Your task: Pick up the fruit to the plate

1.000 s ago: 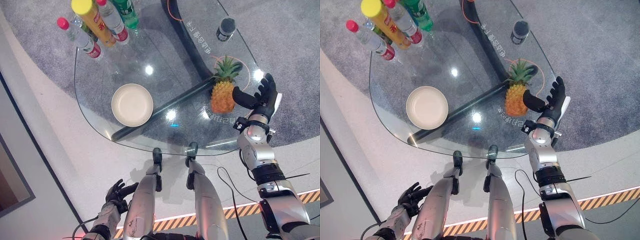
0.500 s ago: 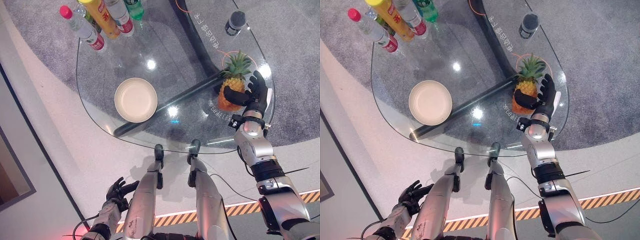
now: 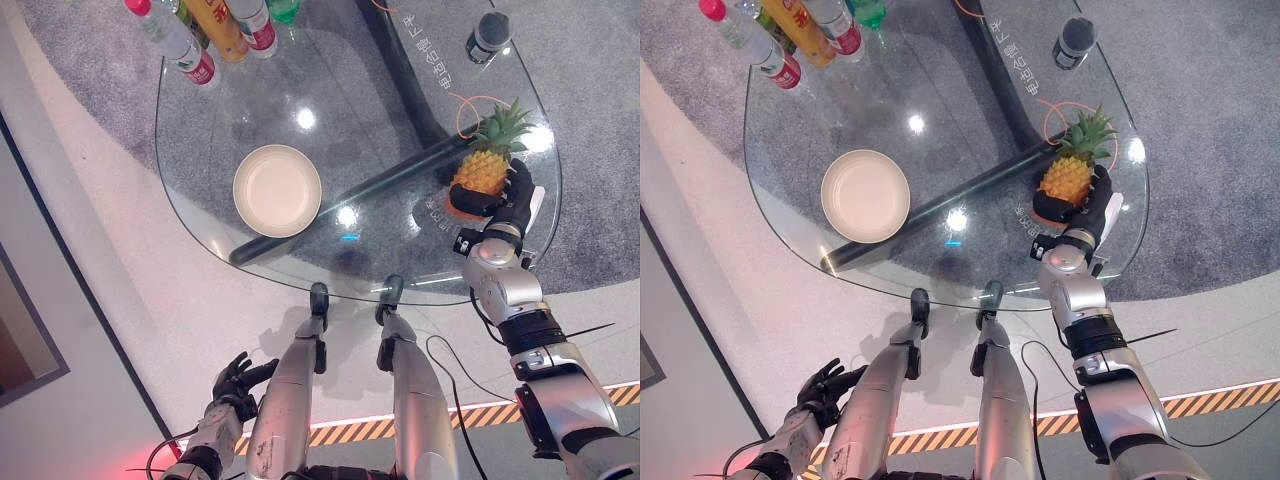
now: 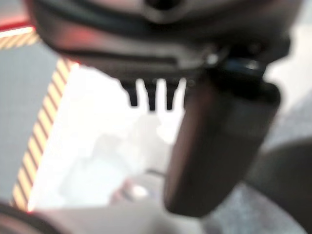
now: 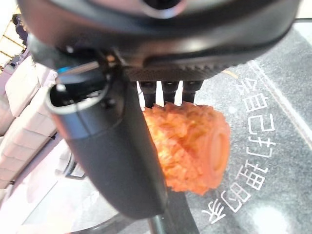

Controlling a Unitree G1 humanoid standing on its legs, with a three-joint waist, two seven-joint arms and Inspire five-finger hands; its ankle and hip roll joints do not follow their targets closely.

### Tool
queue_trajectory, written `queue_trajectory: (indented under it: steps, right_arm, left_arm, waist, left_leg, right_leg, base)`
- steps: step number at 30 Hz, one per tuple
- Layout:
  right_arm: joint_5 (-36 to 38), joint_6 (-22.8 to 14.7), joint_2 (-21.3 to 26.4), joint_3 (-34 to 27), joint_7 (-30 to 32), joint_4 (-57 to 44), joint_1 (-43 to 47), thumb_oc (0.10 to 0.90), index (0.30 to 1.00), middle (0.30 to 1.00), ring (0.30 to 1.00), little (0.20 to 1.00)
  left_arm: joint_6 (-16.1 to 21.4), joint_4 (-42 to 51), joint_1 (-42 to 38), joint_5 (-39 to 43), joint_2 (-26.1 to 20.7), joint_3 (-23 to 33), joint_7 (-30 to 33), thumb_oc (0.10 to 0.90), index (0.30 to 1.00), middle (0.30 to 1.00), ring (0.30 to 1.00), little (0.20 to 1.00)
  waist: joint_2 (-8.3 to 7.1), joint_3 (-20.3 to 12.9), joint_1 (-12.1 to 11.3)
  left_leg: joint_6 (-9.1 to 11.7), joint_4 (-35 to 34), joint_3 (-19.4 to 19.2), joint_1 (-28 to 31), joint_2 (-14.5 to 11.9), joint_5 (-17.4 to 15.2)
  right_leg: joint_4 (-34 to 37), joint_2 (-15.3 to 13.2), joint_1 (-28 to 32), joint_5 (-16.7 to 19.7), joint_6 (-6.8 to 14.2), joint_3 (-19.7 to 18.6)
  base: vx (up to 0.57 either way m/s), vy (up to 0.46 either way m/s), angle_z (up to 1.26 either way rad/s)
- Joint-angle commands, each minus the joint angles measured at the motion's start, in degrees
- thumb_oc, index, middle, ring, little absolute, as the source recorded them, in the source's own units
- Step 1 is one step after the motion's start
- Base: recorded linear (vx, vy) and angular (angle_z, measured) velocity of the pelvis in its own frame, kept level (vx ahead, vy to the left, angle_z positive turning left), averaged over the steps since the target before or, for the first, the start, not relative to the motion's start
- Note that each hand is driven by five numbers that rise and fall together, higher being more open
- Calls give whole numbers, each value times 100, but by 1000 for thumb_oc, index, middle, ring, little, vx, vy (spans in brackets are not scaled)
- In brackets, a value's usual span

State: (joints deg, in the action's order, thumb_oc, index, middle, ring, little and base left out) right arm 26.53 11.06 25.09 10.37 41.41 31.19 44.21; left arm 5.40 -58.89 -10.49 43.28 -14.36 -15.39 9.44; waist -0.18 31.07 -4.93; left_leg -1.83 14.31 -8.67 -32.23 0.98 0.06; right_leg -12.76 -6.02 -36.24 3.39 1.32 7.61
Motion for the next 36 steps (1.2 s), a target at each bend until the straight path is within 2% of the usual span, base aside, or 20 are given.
queue_trajectory:
  steps: [1,6,14,17,20,24,25,26,28,29,30,31,32,33,36]
  right_arm:
    - [302,-11,510,198,-32,-255,222,800,900,900,900,900]
    - [775,-226,381,247,-217,-307,271,800,900,900,900,900]
    - [1331,-482,226,136,-122,-288,372,800,900,900,900,900]
    - [1872,-539,228,42,-84,-127,491,800,900,900,900,900]
    - [2194,-325,252,23,112,151,607,800,900,900,900,900]
    - [2291,211,373,121,333,587,797,800,900,900,900,900]
    - [2291,212,374,122,333,589,798,800,900,900,900,900]
    - [2453,492,476,210,306,853,919,800,900,900,900,900]
    - [2599,608,512,299,202,976,1015,800,900,900,900,900]
    - [2648,640,498,356,161,1022,1001,800,900,900,900,900]
    - [2679,679,514,364,132,1039,1067,729,839,839,839,829]
    - [2762,738,489,422,101,1067,1045,655,775,775,775,755]
    - [2817,786,495,456,79,1100,1069,152,345,345,345,252]
    - [2825,814,500,472,56,1118,1082,100,300,300,300,200]
    - [2831,950,491,493,81,1089,1073,100,300,300,300,200]
  left_arm:
    - [-53,107,514,138,252,-270,37,800,900,900,900,900]
    - [-47,100,524,125,258,-284,22,800,900,900,900,900]
    - [-57,135,565,84,257,-307,27,800,900,900,900,900]
    - [-88,183,561,75,260,-348,62,800,900,900,900,900]
    - [-77,178,560,75,263,-376,64,800,900,900,900,900]
    - [-58,219,591,108,244,-433,56,800,900,900,900,900]
    - [-58,219,590,109,244,-433,56,800,900,900,900,900]
    - [-47,217,600,125,213,-445,25,800,900,900,900,900]
    - [-28,214,586,166,205,-457,0,800,900,900,900,900]
    - [-34,207,631,175,196,-468,-16,800,900,900,900,900]
    - [-30,210,576,189,179,-455,-32,800,900,900,900,900]
    - [-31,211,626,205,164,-460,-67,800,900,900,900,900]
    - [-24,213,629,202,167,-442,-109,800,900,900,900,900]
    - [-19,213,631,200,169,-437,-128,800,900,900,900,900]
    - [-47,275,653,235,138,-456,-141,800,900,900,900,900]
  waist:
    - [111,-128,-139]
    - [129,-128,-180]
    - [163,-128,-236]
    - [172,-128,-264]
    - [175,-128,-291]
    - [181,-128,-340]
    - [181,-128,-340]
    - [176,-128,-372]
    - [180,-128,-389]
    - [202,-128,-415]
    - [188,-128,-407]
    - [210,-128,-432]
    - [220,-128,-448]
    - [225,-128,-453]
    - [225,-128,-469]
  left_leg:
    - [-84,311,57,-300,296,-121]
    - [-87,273,95,-252,313,-108]
    - [-88,296,114,-252,325,-118]
    - [-95,335,128,-273,333,-134]
    - [-99,351,149,-292,338,-142]
    - [-113,347,178,-312,356,-131]
    - [-113,347,178,-313,355,-131]
    - [-116,349,202,-315,367,-128]
    - [-120,347,223,-326,374,-121]
    - [-84,372,269,-184,362,-281]
    - [-114,349,224,-324,370,-118]
    - [-80,373,273,-192,365,-270]
    - [-77,367,278,-195,369,-261]
    - [-74,363,281,-196,371,-258]
    - [-71,364,295,-201,388,-246]
  right_leg:
    - [-341,35,19,26,74,583]
    - [-343,30,59,5,67,589]
    - [-377,-9,66,-6,63,634]
    - [-401,-25,53,-3,61,653]
    - [-409,-41,43,6,63,666]
    - [-392,-36,39,26,50,682]
    - [-392,-36,38,26,50,682]
    - [-375,-37,52,40,50,688]
    - [-374,-32,42,43,44,687]
    - [-437,-7,160,-110,101,623]
    - [-379,-32,50,33,41,689]
    - [-438,-6,159,-115,97,625]
    - [-436,-12,163,-120,95,630]
    - [-433,-15,167,-123,94,635]
    - [-426,-12,170,-115,97,651]
  base:
    - [0,0,0]
    - [0,0,0]
    - [3,4,5]
    - [0,0,0]
    - [0,0,0]
    - [0,0,0]
    - [0,0,0]
    - [0,0,0]
    - [40,2,0]
    - [0,0,0]
    - [74,9,2]
    - [0,0,0]
    - [71,12,3]
    - [0,0,0]
    - [3,4,3]
